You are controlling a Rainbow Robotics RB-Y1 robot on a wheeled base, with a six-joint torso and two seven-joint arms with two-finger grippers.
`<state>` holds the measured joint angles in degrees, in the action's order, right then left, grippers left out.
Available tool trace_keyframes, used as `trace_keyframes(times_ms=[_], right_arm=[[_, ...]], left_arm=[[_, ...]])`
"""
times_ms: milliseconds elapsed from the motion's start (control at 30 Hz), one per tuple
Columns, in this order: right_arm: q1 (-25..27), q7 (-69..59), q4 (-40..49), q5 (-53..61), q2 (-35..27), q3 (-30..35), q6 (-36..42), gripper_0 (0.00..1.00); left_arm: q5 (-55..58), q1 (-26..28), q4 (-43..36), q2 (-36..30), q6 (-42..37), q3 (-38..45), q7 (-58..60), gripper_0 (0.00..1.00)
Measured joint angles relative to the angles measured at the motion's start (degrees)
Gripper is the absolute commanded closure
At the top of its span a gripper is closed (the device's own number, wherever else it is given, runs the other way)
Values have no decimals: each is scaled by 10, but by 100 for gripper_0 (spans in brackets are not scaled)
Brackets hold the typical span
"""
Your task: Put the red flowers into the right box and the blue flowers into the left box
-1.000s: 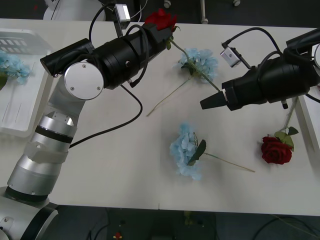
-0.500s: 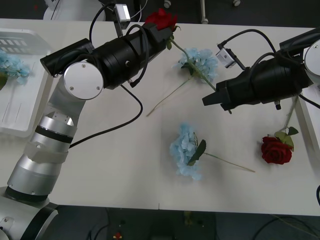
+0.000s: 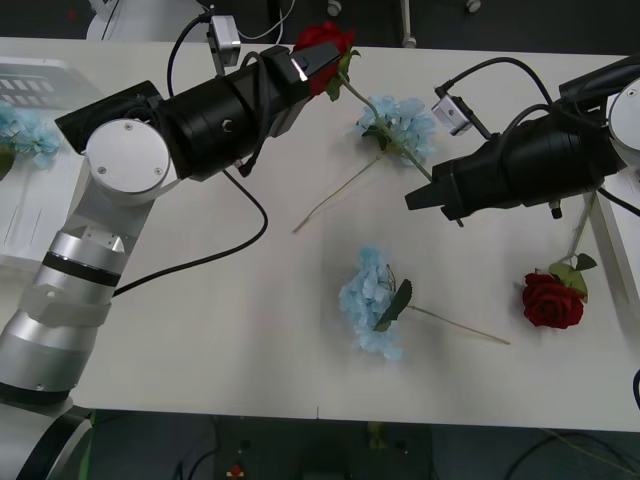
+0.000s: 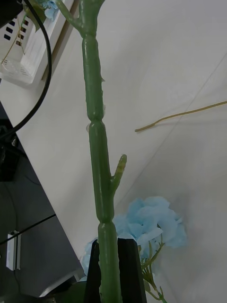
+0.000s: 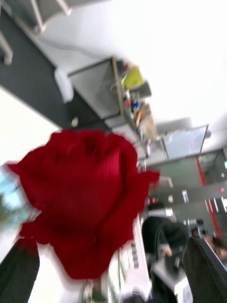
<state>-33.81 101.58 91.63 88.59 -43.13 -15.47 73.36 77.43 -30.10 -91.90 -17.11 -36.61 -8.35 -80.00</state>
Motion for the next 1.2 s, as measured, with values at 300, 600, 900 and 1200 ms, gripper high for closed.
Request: trace_keyframes(times_ms=[300,600,900,1200], right_arm=[[-22,-74,-7,-74,-30,5,14,100],[-28,-128,-60,-215,-176,7,33,100],[-29,-107,-183,-323,-258,30,47,100],[-28,20,-332,-410,-270,32,13,100]], left_arm=[[25,35,-7,-110,-174,64,-3,13],[26,70,-9,-186,-221,64,-164,13],[36,97,-11,-225,-222,63,-317,12],[114,122,-12,-244,-220,62,-554,0]])
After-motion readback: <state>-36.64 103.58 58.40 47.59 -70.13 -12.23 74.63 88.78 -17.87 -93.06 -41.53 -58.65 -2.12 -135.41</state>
